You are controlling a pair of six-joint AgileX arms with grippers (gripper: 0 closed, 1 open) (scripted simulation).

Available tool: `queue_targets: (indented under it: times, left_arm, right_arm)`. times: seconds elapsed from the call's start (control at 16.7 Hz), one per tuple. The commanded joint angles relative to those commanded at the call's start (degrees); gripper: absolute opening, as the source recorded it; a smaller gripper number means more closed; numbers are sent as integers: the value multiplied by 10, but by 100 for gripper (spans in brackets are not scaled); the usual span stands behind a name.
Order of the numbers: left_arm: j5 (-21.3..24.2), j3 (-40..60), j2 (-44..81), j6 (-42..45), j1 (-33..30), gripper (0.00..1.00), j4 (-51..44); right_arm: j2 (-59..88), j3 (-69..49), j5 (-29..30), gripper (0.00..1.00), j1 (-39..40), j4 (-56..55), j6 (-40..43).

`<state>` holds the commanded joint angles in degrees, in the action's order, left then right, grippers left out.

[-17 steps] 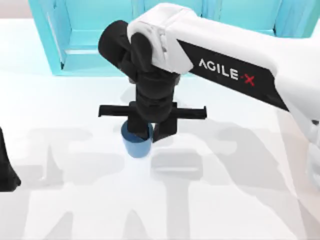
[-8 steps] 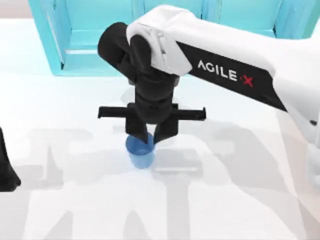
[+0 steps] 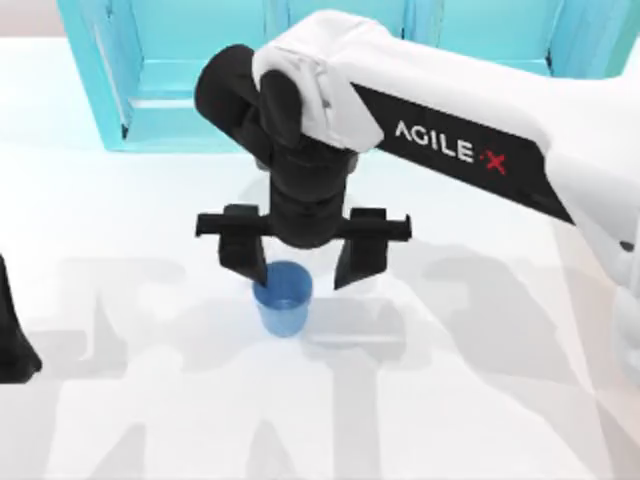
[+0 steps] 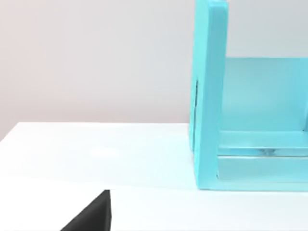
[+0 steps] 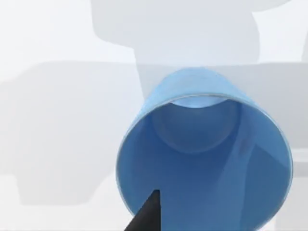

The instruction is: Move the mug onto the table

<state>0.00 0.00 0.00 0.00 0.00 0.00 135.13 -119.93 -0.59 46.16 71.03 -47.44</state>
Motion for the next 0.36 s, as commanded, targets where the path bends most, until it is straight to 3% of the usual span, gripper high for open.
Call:
queue_targets:
  times: [0.36]
  left_arm:
    - [0,0,0,0,0,100,0]
  right_arm:
    - [0,0,0,100,0,0,0]
